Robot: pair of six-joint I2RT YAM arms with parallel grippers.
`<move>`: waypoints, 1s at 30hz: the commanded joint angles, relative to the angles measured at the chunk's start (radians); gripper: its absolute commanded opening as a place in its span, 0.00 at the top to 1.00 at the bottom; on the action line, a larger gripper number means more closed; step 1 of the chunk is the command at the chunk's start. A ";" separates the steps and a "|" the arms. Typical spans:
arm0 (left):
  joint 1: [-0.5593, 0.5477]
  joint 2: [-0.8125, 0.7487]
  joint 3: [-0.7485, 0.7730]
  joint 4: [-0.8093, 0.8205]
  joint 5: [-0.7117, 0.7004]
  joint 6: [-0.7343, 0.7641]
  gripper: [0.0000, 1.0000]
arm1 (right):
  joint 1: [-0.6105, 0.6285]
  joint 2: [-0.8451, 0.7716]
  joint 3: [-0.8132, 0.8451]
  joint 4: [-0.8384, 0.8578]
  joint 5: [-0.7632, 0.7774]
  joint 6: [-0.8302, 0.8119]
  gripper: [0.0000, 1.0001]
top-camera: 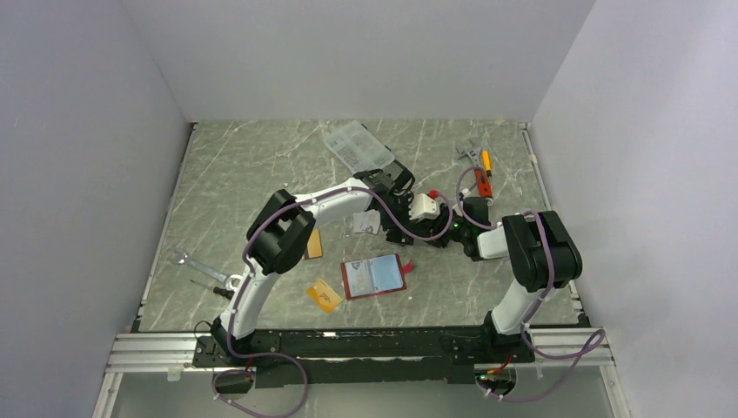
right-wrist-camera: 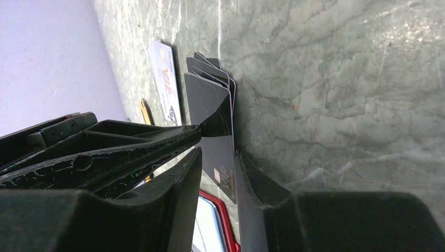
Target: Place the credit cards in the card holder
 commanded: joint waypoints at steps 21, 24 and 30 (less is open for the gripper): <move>-0.045 0.078 0.052 -0.039 0.090 -0.031 1.00 | 0.010 -0.027 -0.063 0.155 -0.031 0.109 0.76; -0.048 0.072 0.048 -0.038 0.099 -0.032 1.00 | 0.020 -0.019 -0.055 0.162 -0.032 0.117 0.82; -0.048 0.051 0.046 -0.041 0.114 -0.041 1.00 | 0.021 -0.038 -0.052 0.175 -0.038 0.125 0.90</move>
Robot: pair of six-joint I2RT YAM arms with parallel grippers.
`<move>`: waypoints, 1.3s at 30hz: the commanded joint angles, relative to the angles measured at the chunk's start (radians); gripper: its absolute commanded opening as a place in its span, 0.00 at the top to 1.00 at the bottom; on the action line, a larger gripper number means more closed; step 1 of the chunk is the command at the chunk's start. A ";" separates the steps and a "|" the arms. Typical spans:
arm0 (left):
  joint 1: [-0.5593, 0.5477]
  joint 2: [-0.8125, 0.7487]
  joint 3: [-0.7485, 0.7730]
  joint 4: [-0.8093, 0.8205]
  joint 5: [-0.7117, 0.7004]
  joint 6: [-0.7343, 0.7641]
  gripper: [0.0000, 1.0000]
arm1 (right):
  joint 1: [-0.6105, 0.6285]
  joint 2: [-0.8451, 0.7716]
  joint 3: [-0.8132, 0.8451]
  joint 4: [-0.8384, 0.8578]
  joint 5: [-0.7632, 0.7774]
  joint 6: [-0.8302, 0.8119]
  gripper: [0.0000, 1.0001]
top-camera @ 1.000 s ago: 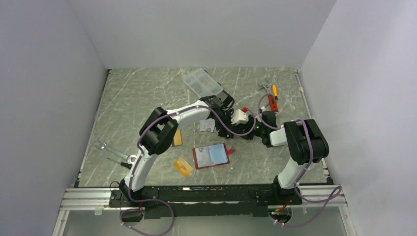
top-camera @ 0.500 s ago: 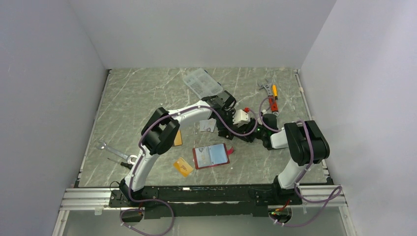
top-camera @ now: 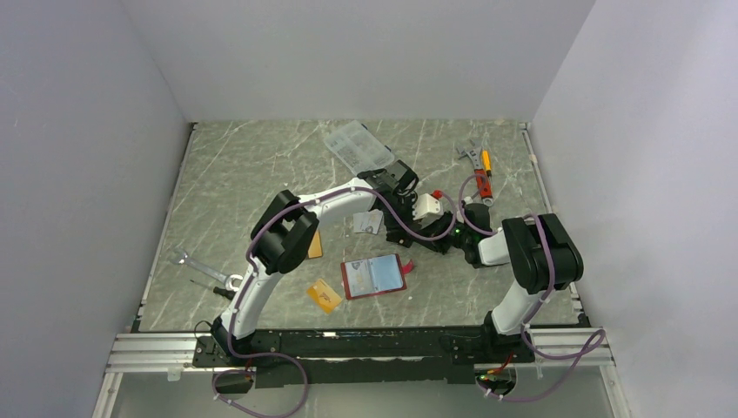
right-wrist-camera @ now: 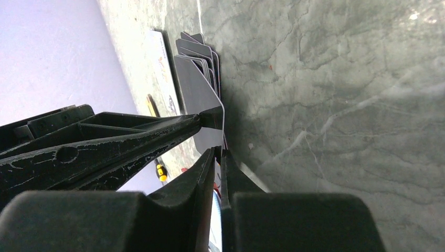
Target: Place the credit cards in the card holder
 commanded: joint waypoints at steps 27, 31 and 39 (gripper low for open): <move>0.149 -0.304 -0.060 -0.035 0.245 -0.196 0.67 | 0.035 -0.278 0.046 -0.195 0.038 -0.184 1.00; 0.232 -0.376 -0.124 0.043 0.347 -0.329 0.55 | 0.034 -0.351 0.053 -0.280 0.040 -0.260 1.00; 0.342 -0.392 -0.252 0.180 0.710 -0.587 0.60 | 0.033 -0.501 0.086 -0.300 -0.146 -0.324 1.00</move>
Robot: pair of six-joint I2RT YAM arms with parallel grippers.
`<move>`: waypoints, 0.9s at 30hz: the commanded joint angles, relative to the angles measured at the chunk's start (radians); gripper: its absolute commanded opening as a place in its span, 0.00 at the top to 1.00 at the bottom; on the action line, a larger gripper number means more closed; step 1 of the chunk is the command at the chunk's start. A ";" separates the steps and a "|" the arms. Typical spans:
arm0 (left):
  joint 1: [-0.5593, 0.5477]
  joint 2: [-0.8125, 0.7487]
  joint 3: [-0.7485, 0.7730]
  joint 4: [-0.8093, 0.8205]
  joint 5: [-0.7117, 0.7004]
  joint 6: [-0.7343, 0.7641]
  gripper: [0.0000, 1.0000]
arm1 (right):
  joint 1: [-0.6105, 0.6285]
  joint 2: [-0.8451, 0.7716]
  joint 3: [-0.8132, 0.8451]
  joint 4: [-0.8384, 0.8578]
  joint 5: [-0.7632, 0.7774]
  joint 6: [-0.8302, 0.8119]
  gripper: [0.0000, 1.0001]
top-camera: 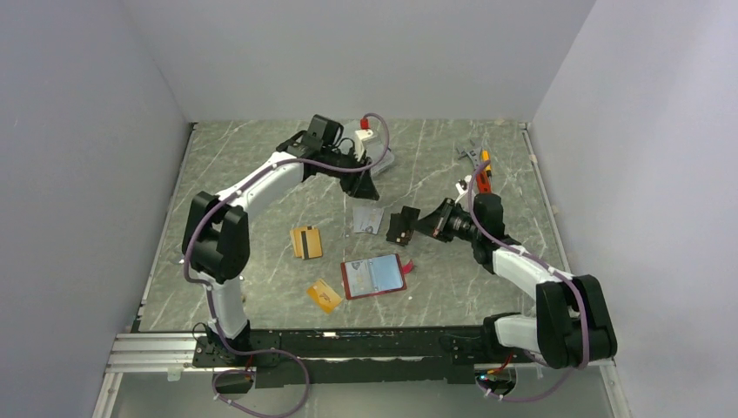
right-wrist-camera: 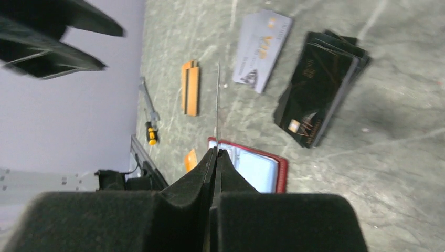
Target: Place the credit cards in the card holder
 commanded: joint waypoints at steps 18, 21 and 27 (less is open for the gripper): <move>0.033 -0.107 -0.373 0.785 0.479 -0.778 0.35 | 0.015 -0.107 0.122 0.178 -0.334 0.073 1.00; 0.032 -0.106 -0.375 0.779 0.472 -0.769 0.35 | 0.039 -0.095 0.136 0.186 -0.333 0.077 1.00; 0.031 -0.116 -0.387 0.767 0.474 -0.752 0.36 | 0.067 -0.082 0.166 0.193 -0.324 0.084 1.00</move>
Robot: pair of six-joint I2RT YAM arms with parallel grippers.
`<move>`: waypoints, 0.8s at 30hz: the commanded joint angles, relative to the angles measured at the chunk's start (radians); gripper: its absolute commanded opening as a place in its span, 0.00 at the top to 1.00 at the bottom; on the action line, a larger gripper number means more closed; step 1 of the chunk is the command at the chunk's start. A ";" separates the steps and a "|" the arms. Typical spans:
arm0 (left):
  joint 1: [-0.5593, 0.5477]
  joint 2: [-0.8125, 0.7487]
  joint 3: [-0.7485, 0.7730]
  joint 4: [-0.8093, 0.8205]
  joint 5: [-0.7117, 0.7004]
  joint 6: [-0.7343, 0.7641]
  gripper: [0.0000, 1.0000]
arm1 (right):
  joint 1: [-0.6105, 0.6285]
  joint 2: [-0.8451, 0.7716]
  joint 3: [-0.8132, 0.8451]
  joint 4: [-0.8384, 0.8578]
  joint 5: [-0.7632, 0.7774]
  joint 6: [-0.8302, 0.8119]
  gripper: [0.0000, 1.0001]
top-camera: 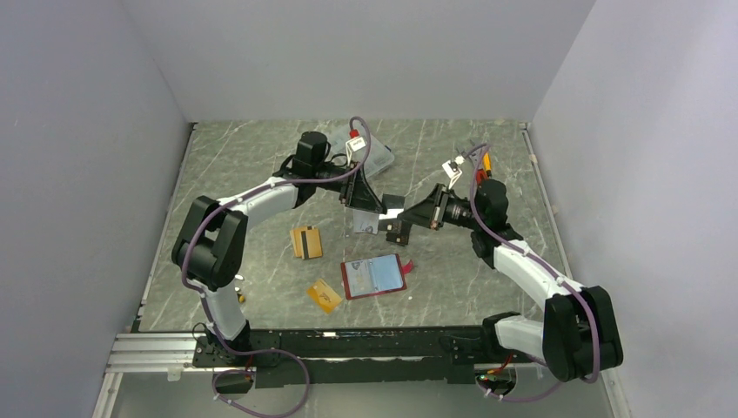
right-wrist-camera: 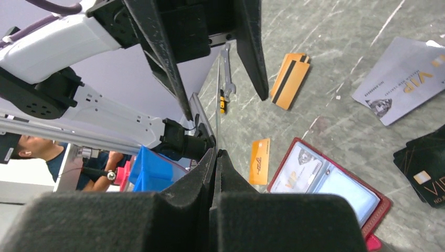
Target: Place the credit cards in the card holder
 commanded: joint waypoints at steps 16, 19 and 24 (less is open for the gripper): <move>0.000 -0.059 -0.063 0.386 0.102 -0.269 0.98 | 0.101 0.058 0.120 0.025 0.038 -0.033 0.98; -0.001 -0.061 -0.067 0.388 0.105 -0.273 1.00 | 0.100 0.055 0.110 0.054 0.041 -0.010 0.88; -0.001 -0.062 -0.077 0.433 0.104 -0.311 1.00 | 0.120 0.071 0.107 0.116 0.044 0.029 0.76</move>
